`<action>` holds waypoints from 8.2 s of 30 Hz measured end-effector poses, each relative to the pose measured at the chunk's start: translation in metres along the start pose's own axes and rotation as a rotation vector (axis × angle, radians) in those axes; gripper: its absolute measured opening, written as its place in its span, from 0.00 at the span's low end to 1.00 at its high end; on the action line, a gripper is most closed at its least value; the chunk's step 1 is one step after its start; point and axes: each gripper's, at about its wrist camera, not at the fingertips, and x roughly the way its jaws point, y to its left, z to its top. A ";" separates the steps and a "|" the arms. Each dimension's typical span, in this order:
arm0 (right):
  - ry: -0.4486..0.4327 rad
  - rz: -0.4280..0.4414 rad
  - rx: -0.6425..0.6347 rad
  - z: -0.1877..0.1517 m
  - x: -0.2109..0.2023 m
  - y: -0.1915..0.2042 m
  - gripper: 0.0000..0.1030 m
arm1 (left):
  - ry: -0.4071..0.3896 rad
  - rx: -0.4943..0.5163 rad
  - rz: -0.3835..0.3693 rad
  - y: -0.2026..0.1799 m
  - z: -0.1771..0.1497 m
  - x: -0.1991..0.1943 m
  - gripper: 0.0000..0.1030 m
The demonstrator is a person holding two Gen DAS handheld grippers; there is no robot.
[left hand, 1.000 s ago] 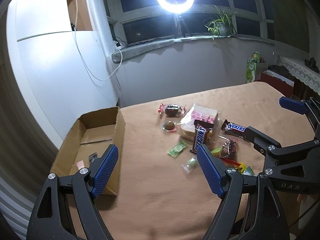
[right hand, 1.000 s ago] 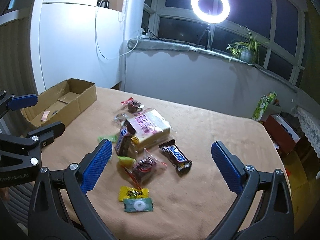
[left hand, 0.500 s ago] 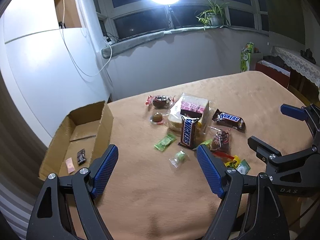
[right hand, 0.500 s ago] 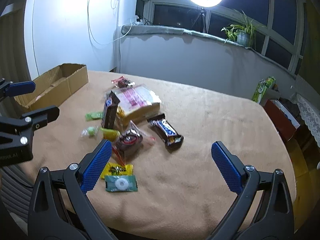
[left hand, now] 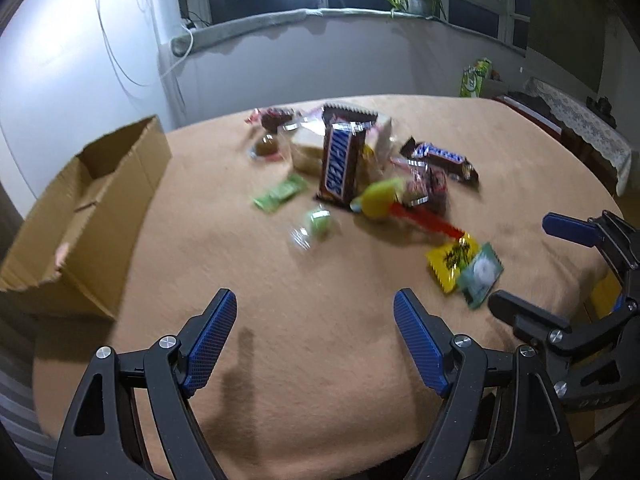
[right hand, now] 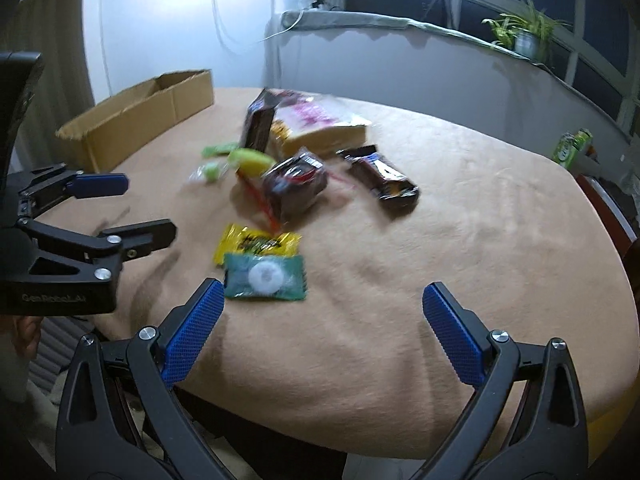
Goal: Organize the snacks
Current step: 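Grasp the green mint packet with the right gripper while the left grasps the clear green candy, then carry both candies into the cardboard box and open both grippers, then move both tools back toward the Snickers bars, then grasp a Snickers bar with the right gripper while the left grasps another Snickers, then carry both Snickers bars into the cardboard box and open both grippers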
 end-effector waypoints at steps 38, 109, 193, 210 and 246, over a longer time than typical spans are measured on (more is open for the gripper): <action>-0.049 0.063 0.069 0.007 0.001 -0.027 0.36 | -0.008 -0.054 -0.117 0.018 0.048 0.046 0.16; -0.249 0.247 -0.335 0.215 0.062 0.219 0.65 | -0.252 -0.497 0.120 0.261 0.001 -0.049 0.62; 0.078 0.057 0.015 0.077 0.076 -0.074 0.29 | -0.118 0.045 -0.223 0.013 0.085 0.046 0.26; -0.027 0.012 0.080 0.079 0.027 -0.078 0.29 | -0.213 0.005 -0.174 0.030 0.086 0.002 0.26; -0.153 0.180 -0.259 0.190 0.024 0.143 0.29 | -0.389 -0.243 0.090 0.207 0.032 -0.089 0.26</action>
